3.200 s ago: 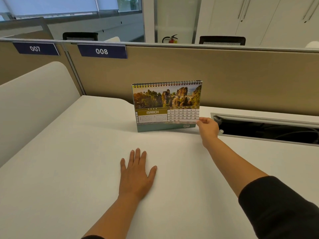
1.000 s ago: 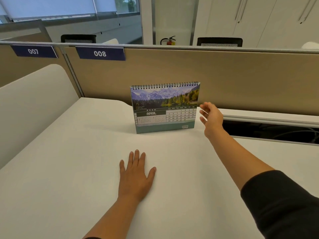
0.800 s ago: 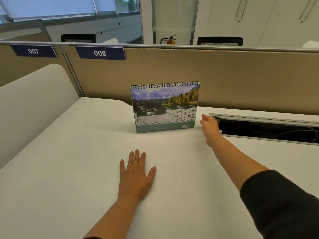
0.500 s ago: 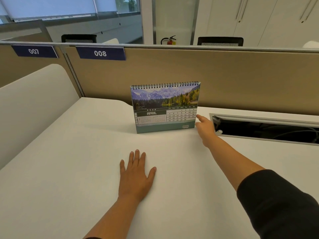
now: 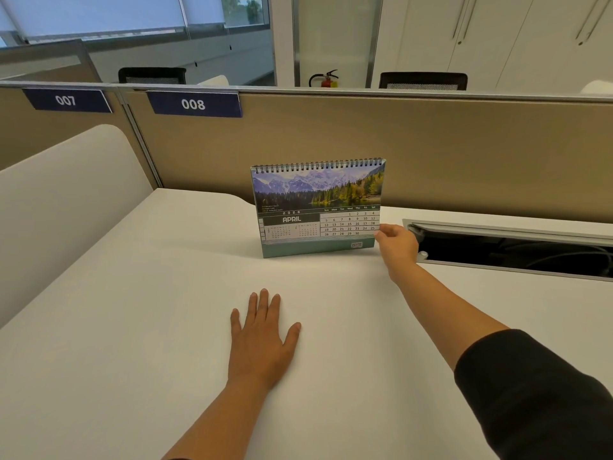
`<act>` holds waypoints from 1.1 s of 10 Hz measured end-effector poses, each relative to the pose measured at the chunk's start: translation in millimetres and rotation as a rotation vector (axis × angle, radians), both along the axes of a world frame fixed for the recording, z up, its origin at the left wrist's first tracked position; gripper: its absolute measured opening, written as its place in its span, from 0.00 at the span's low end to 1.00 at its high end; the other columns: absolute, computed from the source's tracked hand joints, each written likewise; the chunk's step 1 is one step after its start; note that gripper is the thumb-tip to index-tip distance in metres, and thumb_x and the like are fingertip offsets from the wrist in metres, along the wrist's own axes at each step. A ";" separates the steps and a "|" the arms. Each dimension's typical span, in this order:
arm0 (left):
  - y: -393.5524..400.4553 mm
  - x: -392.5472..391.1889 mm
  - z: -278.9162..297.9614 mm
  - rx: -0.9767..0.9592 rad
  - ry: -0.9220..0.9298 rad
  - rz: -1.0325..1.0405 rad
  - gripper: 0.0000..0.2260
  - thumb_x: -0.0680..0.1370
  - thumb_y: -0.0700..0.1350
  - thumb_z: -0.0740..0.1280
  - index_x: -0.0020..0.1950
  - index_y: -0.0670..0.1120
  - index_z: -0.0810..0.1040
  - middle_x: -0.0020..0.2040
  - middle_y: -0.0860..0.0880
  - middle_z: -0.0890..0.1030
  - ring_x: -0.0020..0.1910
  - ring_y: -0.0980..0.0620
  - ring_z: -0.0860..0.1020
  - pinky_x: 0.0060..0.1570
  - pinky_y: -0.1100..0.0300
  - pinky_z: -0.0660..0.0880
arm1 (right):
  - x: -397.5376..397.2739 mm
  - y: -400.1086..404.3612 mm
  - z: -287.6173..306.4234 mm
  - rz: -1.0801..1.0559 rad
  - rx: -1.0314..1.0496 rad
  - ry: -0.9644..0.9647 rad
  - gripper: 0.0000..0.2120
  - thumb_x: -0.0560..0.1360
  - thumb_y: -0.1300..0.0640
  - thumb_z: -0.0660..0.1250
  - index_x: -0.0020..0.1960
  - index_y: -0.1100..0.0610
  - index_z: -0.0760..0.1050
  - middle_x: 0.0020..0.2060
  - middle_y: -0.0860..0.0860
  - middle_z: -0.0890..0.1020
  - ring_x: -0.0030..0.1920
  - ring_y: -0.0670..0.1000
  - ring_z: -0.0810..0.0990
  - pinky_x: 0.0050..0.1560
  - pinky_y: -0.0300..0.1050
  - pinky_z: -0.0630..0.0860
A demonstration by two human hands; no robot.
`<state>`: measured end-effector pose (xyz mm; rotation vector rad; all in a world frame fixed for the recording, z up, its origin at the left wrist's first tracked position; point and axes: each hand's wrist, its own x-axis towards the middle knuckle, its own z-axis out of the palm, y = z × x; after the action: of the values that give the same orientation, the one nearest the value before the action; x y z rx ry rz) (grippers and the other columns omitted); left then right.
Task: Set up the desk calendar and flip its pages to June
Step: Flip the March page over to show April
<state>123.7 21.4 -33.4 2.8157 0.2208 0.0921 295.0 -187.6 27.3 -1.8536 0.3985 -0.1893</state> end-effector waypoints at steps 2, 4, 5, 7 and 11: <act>-0.1 0.5 0.5 0.005 0.006 0.001 0.29 0.77 0.62 0.46 0.76 0.52 0.46 0.78 0.52 0.44 0.76 0.54 0.40 0.73 0.48 0.36 | -2.0 0.0 0.0 -0.042 0.023 -0.078 0.09 0.70 0.53 0.71 0.42 0.58 0.77 0.45 0.56 0.83 0.42 0.51 0.77 0.34 0.37 0.71; 0.2 0.0 1.2 0.013 0.012 -0.001 0.29 0.77 0.62 0.46 0.76 0.51 0.46 0.78 0.52 0.44 0.76 0.54 0.39 0.73 0.48 0.36 | -5.2 -0.3 0.3 -0.042 0.044 -0.117 0.07 0.70 0.55 0.72 0.42 0.58 0.78 0.45 0.57 0.83 0.42 0.52 0.78 0.34 0.35 0.71; 0.2 0.2 1.2 0.013 0.011 -0.001 0.29 0.77 0.62 0.46 0.76 0.52 0.46 0.78 0.52 0.44 0.76 0.54 0.39 0.73 0.48 0.36 | -4.8 -0.5 0.6 -0.048 0.042 -0.122 0.08 0.70 0.56 0.72 0.45 0.59 0.79 0.46 0.57 0.84 0.42 0.52 0.79 0.34 0.33 0.71; 0.3 -0.1 0.6 0.001 0.004 0.003 0.29 0.77 0.62 0.46 0.76 0.52 0.46 0.78 0.52 0.44 0.76 0.54 0.39 0.73 0.49 0.36 | -4.2 1.1 -0.6 -0.033 0.044 -0.134 0.09 0.70 0.56 0.72 0.47 0.54 0.73 0.42 0.54 0.83 0.44 0.54 0.82 0.40 0.41 0.77; 0.1 0.2 -0.1 0.008 -0.009 0.003 0.29 0.77 0.62 0.46 0.76 0.52 0.47 0.78 0.52 0.45 0.76 0.54 0.40 0.73 0.49 0.36 | -11.9 8.0 2.3 -0.018 0.129 -0.193 0.05 0.74 0.55 0.65 0.43 0.57 0.73 0.50 0.57 0.81 0.48 0.52 0.79 0.41 0.40 0.78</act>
<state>123.8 21.4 -33.5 2.8229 0.2230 0.1072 283.1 -179.6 29.6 -1.6885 0.2863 -0.3439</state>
